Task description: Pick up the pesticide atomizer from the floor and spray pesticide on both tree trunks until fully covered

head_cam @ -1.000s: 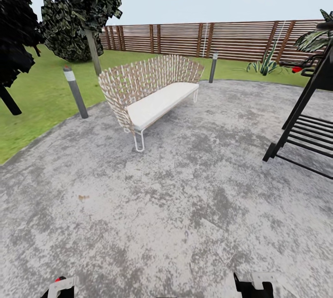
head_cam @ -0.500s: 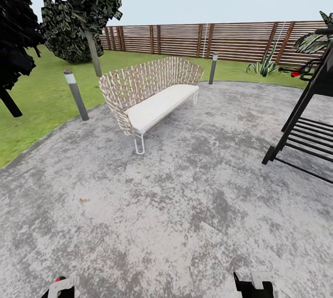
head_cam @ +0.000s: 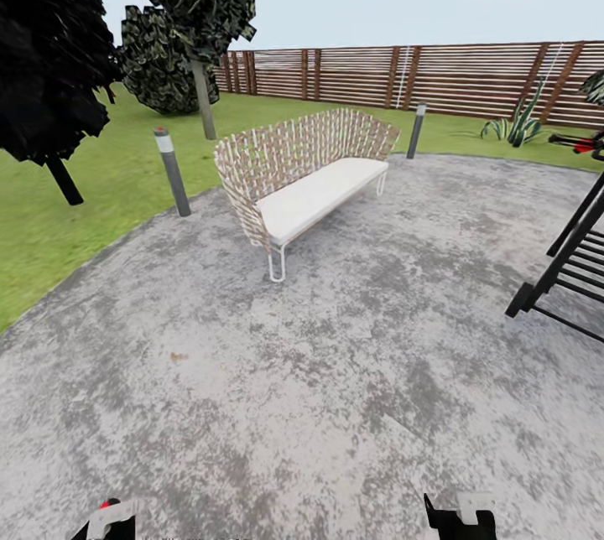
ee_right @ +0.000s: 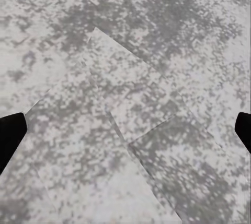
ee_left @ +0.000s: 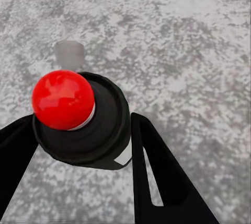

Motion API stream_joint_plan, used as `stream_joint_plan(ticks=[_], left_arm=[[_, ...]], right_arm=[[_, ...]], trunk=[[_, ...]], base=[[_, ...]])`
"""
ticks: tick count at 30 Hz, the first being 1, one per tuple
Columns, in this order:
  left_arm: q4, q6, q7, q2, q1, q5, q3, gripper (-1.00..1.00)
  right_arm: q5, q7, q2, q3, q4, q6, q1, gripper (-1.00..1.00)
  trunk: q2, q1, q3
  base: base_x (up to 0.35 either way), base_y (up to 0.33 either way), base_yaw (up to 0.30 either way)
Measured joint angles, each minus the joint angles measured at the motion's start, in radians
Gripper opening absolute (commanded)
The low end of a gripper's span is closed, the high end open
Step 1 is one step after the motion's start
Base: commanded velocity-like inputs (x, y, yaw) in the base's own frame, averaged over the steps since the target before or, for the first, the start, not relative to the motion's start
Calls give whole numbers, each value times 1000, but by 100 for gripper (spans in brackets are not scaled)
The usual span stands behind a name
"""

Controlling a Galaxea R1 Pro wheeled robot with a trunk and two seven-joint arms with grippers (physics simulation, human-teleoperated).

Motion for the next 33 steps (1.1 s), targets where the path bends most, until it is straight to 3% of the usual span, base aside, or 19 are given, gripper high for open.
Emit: stream_joint_plan(ticks=[11,27,33], left_arm=[[-1,-1,5,-5,0,1,1,-100],[1,1,8,-5,0,1,1,-100],[4,1,10,-6,0,0,1,-100]], right_arm=[[0,0,0,0,1,0,0,100],[0,-1,0,1,1,0,0,100],[0,-1,0,1,1,0,0,100]], trunk=[[0,0,6],[0,0,9],[0,0,9]], base=[[-26,26,265],[-160,253,276],[-20,69,279]])
